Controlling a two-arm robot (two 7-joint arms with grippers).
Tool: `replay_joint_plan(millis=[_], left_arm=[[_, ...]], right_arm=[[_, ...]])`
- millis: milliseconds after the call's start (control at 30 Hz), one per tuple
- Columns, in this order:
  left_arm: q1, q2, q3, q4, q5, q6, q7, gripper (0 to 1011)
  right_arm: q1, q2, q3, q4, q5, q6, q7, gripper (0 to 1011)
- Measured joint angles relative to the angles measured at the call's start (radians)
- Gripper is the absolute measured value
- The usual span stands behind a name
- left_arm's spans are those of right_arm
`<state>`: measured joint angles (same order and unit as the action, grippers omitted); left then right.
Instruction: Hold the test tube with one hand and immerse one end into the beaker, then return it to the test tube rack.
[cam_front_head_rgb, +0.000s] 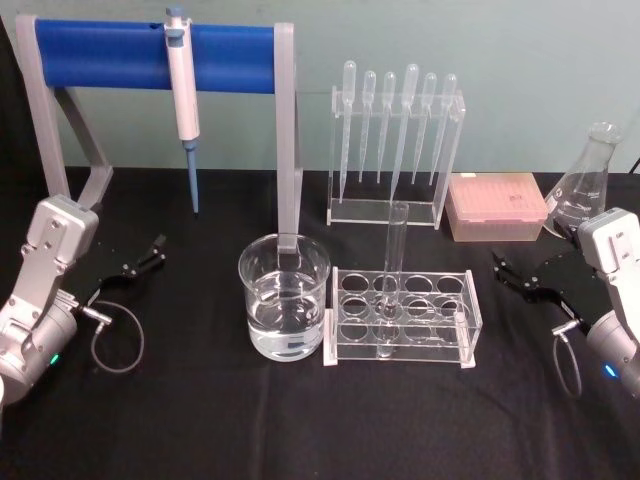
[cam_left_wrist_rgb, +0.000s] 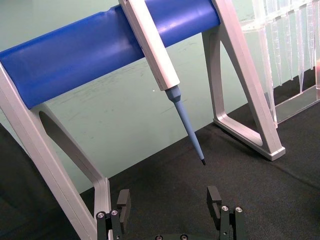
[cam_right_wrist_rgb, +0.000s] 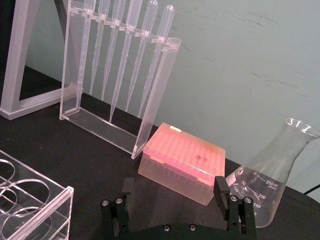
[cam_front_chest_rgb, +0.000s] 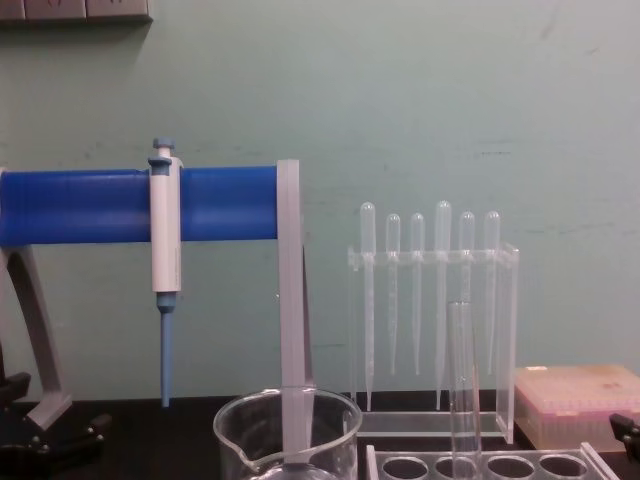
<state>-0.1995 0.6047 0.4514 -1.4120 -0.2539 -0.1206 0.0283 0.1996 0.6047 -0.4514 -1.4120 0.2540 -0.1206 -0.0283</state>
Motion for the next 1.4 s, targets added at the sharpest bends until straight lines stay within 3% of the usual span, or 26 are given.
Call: replay_joint_plan(millis=[1400], left_arm=[[0.000,0.000,0.000,0.000,0.000,0.000,0.000,1000]], right_arm=[[0.000,0.000,0.000,0.000,0.000,0.000,0.000,1003]])
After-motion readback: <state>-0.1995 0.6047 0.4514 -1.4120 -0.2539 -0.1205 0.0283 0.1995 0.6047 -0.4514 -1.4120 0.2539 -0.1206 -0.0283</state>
